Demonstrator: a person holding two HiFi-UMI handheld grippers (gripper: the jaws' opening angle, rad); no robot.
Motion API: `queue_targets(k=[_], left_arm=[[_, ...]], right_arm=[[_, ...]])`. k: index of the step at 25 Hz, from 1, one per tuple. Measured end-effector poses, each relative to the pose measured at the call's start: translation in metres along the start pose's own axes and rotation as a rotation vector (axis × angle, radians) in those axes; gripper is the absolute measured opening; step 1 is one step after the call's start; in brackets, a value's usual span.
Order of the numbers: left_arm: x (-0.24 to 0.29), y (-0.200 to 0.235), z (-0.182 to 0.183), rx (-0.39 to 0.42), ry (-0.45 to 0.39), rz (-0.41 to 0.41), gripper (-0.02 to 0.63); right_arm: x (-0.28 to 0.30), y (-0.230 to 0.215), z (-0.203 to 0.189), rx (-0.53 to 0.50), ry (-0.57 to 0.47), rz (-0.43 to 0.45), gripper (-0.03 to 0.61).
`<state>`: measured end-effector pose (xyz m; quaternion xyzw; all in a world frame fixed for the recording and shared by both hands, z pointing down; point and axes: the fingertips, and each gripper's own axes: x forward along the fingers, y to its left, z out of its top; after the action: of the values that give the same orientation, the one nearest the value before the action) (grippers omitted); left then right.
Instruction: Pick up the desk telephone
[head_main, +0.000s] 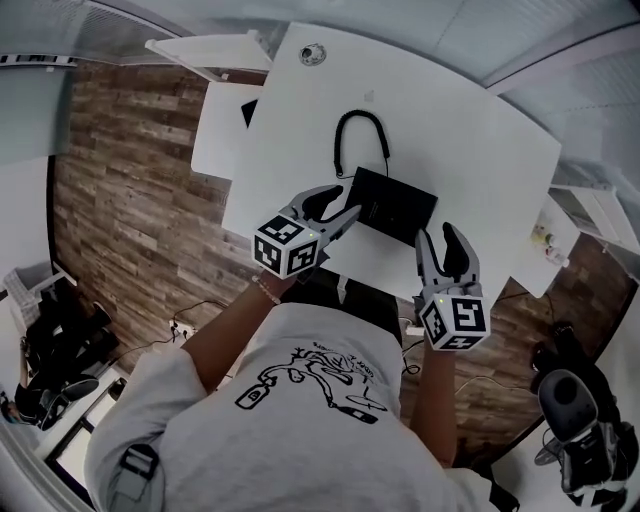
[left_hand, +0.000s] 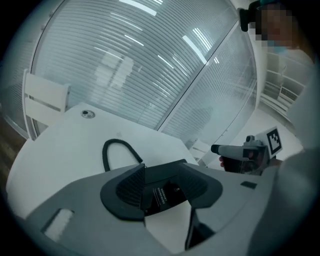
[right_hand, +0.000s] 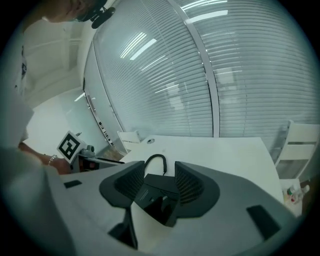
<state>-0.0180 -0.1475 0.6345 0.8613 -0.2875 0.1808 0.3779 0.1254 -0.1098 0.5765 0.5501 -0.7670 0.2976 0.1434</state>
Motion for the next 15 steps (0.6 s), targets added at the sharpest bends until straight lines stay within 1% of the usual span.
queue_targets(k=[2,7,10,13,15], left_arm=[[0.011,0.008,-0.015,-0.018,0.027,0.002,0.201],[0.032,0.026,-0.047,-0.117,0.067,-0.005,0.226],[0.038,0.032,-0.067,-0.145,0.101,-0.011,0.235],[0.044,0.037,-0.081,-0.184,0.113,-0.02,0.238],[0.049,0.039,-0.086,-0.192,0.117,-0.026,0.238]], right_arm=[[0.009,-0.005,-0.015,0.013,0.03,0.005,0.166],[0.028,-0.02,-0.054,0.063,0.101,0.003,0.183],[0.035,-0.024,-0.074,0.094,0.131,0.01,0.192],[0.046,-0.027,-0.092,0.12,0.159,0.027,0.198],[0.053,-0.03,-0.101,0.139,0.167,0.036,0.198]])
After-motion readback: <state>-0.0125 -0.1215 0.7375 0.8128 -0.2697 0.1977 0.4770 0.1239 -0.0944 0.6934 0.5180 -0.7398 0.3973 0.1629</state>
